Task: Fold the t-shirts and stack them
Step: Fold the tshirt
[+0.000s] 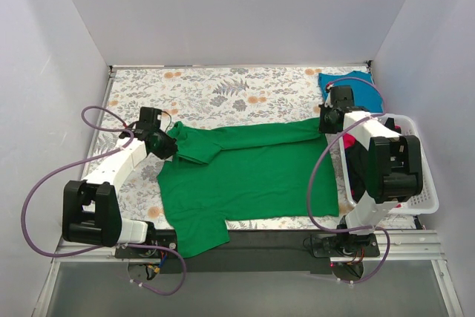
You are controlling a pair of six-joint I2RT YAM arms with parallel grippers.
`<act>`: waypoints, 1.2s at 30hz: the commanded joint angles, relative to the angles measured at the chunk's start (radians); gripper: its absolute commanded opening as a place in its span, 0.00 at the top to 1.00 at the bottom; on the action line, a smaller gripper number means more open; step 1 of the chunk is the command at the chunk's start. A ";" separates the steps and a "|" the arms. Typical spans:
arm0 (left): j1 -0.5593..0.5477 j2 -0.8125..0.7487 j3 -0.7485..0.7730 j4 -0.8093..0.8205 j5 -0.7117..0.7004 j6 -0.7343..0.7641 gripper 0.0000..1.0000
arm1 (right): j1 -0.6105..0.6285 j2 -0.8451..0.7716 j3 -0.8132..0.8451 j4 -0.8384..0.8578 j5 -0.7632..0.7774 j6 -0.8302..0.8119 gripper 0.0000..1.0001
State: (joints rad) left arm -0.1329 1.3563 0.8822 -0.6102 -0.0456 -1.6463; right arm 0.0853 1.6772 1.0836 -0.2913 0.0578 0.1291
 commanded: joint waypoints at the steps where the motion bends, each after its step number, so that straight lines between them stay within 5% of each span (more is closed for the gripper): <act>1: 0.004 -0.036 -0.037 0.050 0.044 -0.038 1.00 | -0.007 0.029 0.018 -0.037 0.022 0.021 0.91; 7: 0.004 -0.052 -0.074 0.064 0.072 -0.046 1.00 | -0.007 0.045 0.029 -0.054 0.025 0.032 0.85; 11: 0.004 -0.060 -0.069 0.055 0.072 -0.044 1.00 | -0.007 0.052 0.044 -0.086 0.020 0.037 0.70; 15: 0.004 -0.086 -0.042 0.012 0.059 -0.041 0.80 | -0.007 0.017 0.062 -0.115 0.016 0.041 0.58; 19: 0.004 -0.105 0.015 -0.031 -0.032 -0.006 0.37 | -0.005 -0.025 0.096 -0.134 -0.006 0.040 0.55; 21: 0.004 -0.086 0.064 -0.031 -0.083 0.037 0.31 | -0.002 -0.042 0.116 -0.135 -0.025 0.035 0.53; 25: 0.004 -0.010 0.138 0.023 -0.089 0.111 0.30 | 0.019 -0.043 0.151 -0.134 -0.087 0.017 0.53; 36: 0.006 0.385 0.423 0.014 -0.109 0.252 0.48 | 0.094 0.024 0.183 -0.100 -0.182 -0.011 0.52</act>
State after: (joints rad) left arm -0.1326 1.7069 1.2377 -0.5697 -0.1257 -1.4593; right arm 0.1684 1.6802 1.2240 -0.4168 -0.0788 0.1410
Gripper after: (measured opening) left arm 0.540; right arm 0.479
